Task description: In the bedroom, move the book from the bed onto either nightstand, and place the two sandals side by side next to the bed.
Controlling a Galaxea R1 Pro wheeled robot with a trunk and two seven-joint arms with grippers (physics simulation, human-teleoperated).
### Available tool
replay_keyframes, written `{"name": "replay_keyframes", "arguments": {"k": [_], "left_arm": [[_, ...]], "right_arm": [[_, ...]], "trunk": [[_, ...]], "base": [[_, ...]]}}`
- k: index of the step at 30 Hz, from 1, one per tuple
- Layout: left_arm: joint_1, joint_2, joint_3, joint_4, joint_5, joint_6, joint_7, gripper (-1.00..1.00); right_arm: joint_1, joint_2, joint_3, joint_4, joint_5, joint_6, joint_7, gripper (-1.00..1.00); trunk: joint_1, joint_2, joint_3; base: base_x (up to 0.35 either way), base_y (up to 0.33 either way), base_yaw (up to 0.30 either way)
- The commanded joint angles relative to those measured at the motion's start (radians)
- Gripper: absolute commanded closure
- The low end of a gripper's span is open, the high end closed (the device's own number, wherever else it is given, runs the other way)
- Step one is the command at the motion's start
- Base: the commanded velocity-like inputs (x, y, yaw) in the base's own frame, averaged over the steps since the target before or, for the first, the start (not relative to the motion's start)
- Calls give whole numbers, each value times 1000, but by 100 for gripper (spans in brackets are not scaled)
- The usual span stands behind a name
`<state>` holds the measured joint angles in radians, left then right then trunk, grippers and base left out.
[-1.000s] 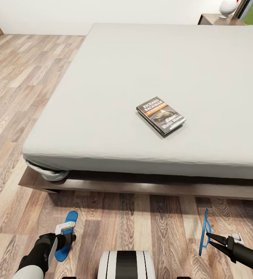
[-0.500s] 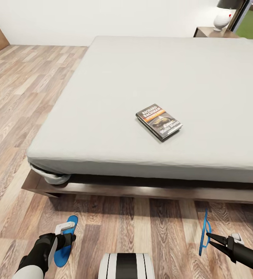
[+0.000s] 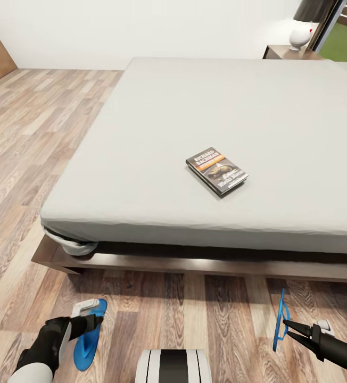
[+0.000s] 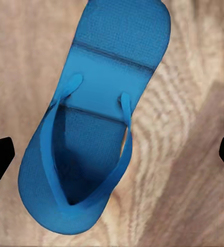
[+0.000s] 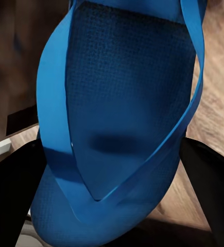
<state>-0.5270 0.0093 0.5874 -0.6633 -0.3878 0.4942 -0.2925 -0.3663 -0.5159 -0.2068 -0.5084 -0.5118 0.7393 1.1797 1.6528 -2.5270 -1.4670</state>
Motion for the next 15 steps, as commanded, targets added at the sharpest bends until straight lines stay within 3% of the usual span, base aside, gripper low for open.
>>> {"name": "replay_keyframes", "arguments": {"k": [1,2,4,5,8,11,15], "left_arm": [[-1,13,6,-9,-9,4,-93,-100],[-1,20,6,-12,-9,4,-139,-100],[-1,58,6,-18,-8,6,-339,-100],[-1,86,6,-20,-8,7,-487,-100],[-1,117,7,-19,-10,4,-736,-100],[-1,124,8,-19,-11,3,-806,-100],[-1,126,9,-19,-9,5,-828,-100]], "right_arm": [[0,0,0,0,-4,6,0,100],[0,0,0,0,-4,6,0,100],[0,0,0,0,-4,6,-2,100],[0,0,0,0,-4,6,-3,100],[0,1,0,1,0,4,-7,100],[0,4,2,3,4,-15,-10,100],[0,6,5,10,8,-98,-25,100]], "trunk": [[0,0,-1],[0,0,-1],[0,0,-1],[0,0,-1],[0,0,-1],[0,0,-1],[0,0,-1]], "base": [[0,0,0],[0,0,0],[0,0,0],[0,0,0],[0,0,0],[0,0,0],[0,0,0]]}}
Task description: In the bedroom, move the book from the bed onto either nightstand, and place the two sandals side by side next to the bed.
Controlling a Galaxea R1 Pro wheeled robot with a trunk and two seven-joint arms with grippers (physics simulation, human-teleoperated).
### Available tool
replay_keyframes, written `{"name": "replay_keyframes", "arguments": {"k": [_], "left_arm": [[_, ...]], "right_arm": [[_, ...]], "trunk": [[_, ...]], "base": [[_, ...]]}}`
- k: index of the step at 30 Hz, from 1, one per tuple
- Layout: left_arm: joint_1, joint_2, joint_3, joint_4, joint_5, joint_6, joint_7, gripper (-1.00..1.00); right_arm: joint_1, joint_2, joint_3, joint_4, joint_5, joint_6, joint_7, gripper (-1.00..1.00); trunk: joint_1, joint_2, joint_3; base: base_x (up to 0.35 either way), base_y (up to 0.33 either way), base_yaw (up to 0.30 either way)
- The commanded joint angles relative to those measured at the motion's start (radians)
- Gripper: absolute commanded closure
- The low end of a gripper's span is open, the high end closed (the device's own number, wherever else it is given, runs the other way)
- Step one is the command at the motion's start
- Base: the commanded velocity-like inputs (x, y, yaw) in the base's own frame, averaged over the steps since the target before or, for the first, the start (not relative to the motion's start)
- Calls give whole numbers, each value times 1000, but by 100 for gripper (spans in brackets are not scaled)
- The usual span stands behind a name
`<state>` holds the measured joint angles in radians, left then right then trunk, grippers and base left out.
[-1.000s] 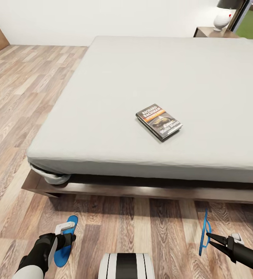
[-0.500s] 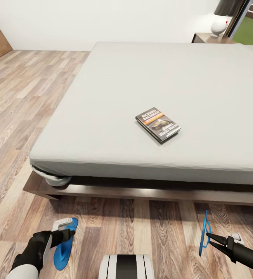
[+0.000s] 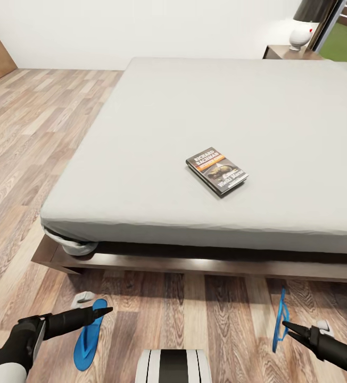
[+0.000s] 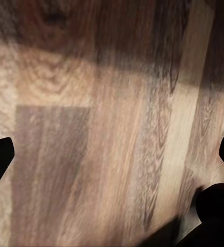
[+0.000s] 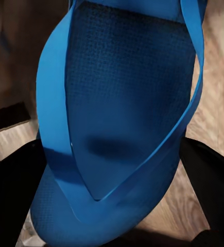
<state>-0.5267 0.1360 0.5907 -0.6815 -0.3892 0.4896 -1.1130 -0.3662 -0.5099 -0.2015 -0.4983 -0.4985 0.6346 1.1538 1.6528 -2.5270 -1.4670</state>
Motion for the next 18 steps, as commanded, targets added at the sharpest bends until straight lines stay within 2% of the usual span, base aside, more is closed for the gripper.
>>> {"name": "replay_keyframes", "arguments": {"k": [1,2,5,8,9,11,13,18], "left_arm": [[-1,0,6,-1,-8,10,-11,-100],[-1,1,7,-1,-7,10,-13,-100],[-1,7,6,-1,-7,10,-17,-100],[-1,8,6,0,-7,10,-17,-100],[-1,9,5,0,-7,11,-17,-100],[-1,8,5,0,-7,11,-18,-100],[-1,8,5,1,-7,11,-18,-100],[-1,8,4,1,-7,11,-48,-100]], "right_arm": [[0,0,1,2,-5,-6,-26,100],[0,0,2,3,-4,-14,-65,100],[0,1,4,5,-3,-39,-278,100],[0,2,6,3,-3,-112,-492,100],[0,2,6,2,-3,-151,-594,100],[0,2,6,1,-3,-182,-700,100],[0,2,6,-1,-3,-198,-758,100],[0,2,5,-7,-1,-205,-794,100]], "trunk": [[0,0,-1],[0,0,-1],[0,0,-1],[0,0,-1],[0,0,-1],[0,0,-1],[0,0,-1],[0,0,-1]], "base": [[0,0,0],[0,0,0],[0,0,0],[0,0,0],[0,0,0],[0,0,0],[0,0,0],[0,0,0]]}}
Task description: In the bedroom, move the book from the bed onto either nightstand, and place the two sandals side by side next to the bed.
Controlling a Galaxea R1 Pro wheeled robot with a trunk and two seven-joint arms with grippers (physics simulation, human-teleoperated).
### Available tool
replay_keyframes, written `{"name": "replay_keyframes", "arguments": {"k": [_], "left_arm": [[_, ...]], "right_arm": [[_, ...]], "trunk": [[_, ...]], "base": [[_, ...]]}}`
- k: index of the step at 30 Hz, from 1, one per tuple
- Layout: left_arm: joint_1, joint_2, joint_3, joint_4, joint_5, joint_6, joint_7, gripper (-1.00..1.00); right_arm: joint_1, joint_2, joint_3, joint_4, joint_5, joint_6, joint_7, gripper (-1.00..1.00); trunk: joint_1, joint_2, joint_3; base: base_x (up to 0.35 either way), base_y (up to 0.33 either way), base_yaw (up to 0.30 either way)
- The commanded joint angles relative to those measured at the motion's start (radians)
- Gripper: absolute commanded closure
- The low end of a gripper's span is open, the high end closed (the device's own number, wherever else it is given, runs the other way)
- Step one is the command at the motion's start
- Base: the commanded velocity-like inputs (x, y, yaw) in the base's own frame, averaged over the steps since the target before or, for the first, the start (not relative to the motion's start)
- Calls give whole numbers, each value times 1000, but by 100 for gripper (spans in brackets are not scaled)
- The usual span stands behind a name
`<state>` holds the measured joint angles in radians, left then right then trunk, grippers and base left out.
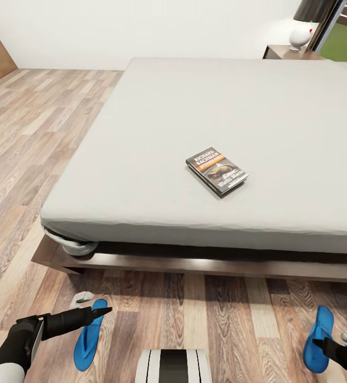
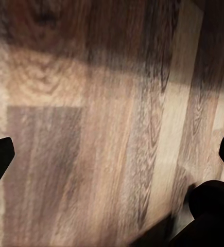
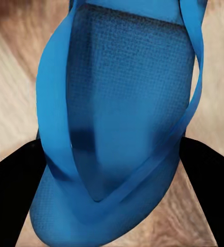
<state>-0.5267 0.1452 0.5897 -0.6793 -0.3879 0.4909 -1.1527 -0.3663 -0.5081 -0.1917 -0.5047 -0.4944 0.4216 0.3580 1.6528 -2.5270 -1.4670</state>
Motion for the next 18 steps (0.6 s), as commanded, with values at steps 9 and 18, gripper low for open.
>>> {"name": "replay_keyframes", "arguments": {"k": [9,18], "left_arm": [[-1,-2,3,0,-11,9,-19,-100],[-1,-6,2,2,-12,5,-14,-100]], "right_arm": [[0,0,-3,6,-4,-80,-188,100],[0,0,0,11,-4,-163,-191,100]], "trunk": [[0,0,-1],[0,0,-1]], "base": [[0,0,0],[0,11,0]]}}
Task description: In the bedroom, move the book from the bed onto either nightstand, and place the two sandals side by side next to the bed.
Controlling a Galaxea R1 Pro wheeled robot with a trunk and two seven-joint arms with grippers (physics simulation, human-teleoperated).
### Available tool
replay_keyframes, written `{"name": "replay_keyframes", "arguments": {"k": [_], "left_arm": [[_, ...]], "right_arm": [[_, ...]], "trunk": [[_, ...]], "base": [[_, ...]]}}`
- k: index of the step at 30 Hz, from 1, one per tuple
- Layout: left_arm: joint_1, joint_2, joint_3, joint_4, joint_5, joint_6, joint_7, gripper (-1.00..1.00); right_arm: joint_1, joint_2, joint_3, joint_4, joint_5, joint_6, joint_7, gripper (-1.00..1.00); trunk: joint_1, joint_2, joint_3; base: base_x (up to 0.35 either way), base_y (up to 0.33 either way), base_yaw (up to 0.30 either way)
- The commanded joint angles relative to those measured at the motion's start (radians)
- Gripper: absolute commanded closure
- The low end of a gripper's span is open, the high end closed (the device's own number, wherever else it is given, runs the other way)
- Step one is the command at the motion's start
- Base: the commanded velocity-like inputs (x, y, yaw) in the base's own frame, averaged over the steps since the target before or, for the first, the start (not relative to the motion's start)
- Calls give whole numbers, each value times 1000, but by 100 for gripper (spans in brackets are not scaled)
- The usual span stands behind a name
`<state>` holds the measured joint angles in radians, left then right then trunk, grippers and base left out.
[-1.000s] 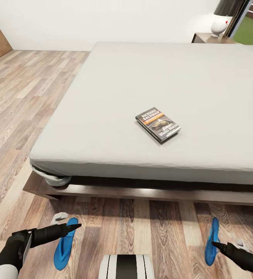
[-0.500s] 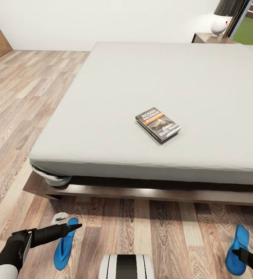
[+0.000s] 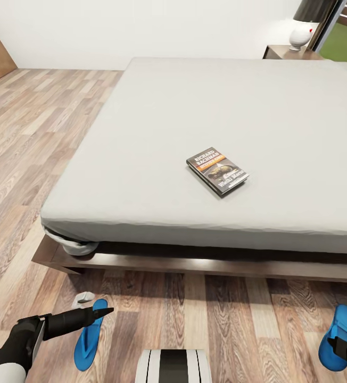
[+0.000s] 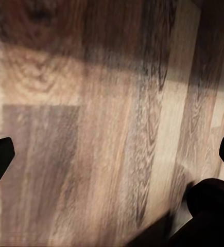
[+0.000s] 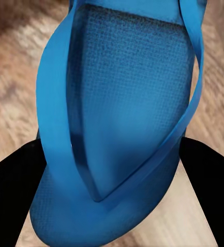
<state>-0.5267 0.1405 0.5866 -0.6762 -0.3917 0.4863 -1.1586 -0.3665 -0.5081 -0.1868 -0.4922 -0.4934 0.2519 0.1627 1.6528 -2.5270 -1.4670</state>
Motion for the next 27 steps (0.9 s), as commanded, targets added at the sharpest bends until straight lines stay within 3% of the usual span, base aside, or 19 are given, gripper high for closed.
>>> {"name": "replay_keyframes", "arguments": {"k": [1,10,12,14,16,18,19,20,23,27], "left_arm": [[-1,-1,5,-1,-8,9,-8,-100],[-1,-3,5,0,-8,8,-6,-100],[-1,-2,5,0,-8,8,-7,-100],[-1,-2,5,0,-9,9,-7,-100],[-1,-2,5,0,-9,9,-7,-100],[-1,-2,5,0,-9,9,-7,-100],[-1,-3,5,0,-9,9,-7,-100],[-1,-3,5,0,-9,9,-7,-100],[-1,-2,5,0,-9,9,-7,-100],[-1,-3,5,0,-9,9,-7,-100]], "right_arm": [[0,0,-5,0,-5,6,4,100],[0,3,-5,6,-3,2,3,100],[0,7,-5,7,20,1,1,100],[0,23,-5,6,87,0,-2,100],[0,59,-5,6,224,-15,-32,100],[0,89,-6,6,342,-43,-118,100],[0,105,-6,6,419,-58,-192,100],[0,113,-6,6,454,-63,-225,100],[0,123,-8,5,503,-71,-268,100],[0,125,-7,2,516,-72,-272,100]], "trunk": [[0,0,-1],[0,0,-1],[0,0,-1],[0,0,-1],[0,0,-1],[0,0,-1],[0,0,-1],[0,0,-1],[0,0,-1],[0,0,-1]], "base": [[0,144,0],[0,250,0],[0,276,0],[0,277,0],[0,277,0],[0,277,0],[0,277,0],[0,276,0],[0,275,0],[0,274,0]]}}
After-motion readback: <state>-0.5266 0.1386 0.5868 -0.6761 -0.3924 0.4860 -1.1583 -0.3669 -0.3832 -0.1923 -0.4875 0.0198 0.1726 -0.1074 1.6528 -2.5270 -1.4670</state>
